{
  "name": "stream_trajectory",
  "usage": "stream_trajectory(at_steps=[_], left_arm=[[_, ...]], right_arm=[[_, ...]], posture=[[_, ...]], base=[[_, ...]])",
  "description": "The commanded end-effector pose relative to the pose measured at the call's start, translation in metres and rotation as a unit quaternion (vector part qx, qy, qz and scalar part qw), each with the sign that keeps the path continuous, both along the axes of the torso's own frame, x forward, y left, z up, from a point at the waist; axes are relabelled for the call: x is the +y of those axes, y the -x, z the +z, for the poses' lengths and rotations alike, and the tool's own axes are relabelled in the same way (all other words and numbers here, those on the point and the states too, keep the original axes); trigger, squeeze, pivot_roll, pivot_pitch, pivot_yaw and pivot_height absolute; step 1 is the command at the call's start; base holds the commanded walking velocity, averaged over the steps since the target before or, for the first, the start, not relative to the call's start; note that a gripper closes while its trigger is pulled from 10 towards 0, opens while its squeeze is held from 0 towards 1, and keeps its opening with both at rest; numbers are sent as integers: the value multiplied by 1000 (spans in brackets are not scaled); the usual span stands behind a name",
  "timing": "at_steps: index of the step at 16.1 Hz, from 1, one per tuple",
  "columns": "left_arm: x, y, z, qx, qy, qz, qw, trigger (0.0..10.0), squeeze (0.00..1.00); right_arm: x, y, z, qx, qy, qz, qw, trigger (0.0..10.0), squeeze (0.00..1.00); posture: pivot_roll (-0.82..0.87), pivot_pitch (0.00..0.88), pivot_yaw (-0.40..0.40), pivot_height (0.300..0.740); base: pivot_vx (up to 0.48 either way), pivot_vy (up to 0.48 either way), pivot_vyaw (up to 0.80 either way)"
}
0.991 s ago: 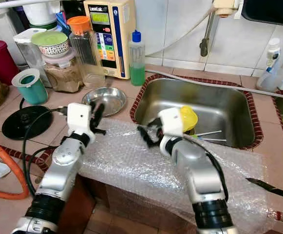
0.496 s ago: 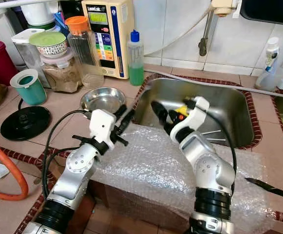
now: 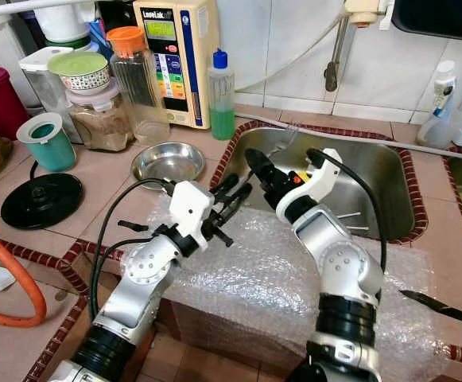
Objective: Kitchen organization
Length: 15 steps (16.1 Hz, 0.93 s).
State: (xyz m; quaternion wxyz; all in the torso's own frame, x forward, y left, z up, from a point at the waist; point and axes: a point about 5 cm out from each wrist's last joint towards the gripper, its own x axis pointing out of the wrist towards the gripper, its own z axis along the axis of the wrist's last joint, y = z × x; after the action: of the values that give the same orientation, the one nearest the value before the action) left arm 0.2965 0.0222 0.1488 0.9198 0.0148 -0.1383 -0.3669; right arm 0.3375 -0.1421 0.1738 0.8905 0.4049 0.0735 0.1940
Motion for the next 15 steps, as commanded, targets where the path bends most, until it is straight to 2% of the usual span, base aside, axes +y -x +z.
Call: stream_trajectory(at_steps=[1, 2, 3, 4, 6, 10, 13, 15], left_arm=[[-2, 1, 6, -14, 4, -10, 1000, 0, 0], [-3, 1, 8, -14, 7, -11, 1000, 0, 0], [-5, 1, 12, -17, 13, -12, 1000, 0, 0], [-5, 2, 13, -19, 14, -14, 1000, 0, 0], [-5, 2, 13, -19, 15, -14, 1000, 0, 0], [-2, 0, 11, -15, 14, -4, 1000, 0, 0], [-2, -2, 10, -13, 14, 5, 1000, 0, 0], [0, -5, 7, -4, 15, 14, 1000, 863, 0]], right_arm=[[2, -4, 5, -10, 5, 2, 1000, 10000, 0], [2, -7, 6, -8, 0, -1, 1000, 8275, 0], [0, -14, 6, 1, -26, -13, 1000, 0, 0], [-5, -18, 4, 12, -45, -33, 998, 0, 0], [-13, -26, -1, 37, -53, -66, 996, 0, 0], [-10, -29, 0, 41, -47, -65, 996, 0, 0], [-14, -27, -6, 50, -45, -68, 995, 0, 0], [-17, -29, -4, 47, -37, -78, 995, 0, 0]], posture=[[-61, 0, 67, 740], [-64, 0, 71, 740], [-60, 0, 70, 740], [-57, 0, 71, 740], [-49, 0, 66, 740], [-56, 0, 67, 740], [-73, 0, 61, 740], [-102, 0, 74, 740]], base=[[0, 0, 0], [0, 0, 0], [0, 0, 0], [0, 0, 0], [0, 0, 0], [0, 0, 0], [0, 0, 0], [0, 0, 0]])
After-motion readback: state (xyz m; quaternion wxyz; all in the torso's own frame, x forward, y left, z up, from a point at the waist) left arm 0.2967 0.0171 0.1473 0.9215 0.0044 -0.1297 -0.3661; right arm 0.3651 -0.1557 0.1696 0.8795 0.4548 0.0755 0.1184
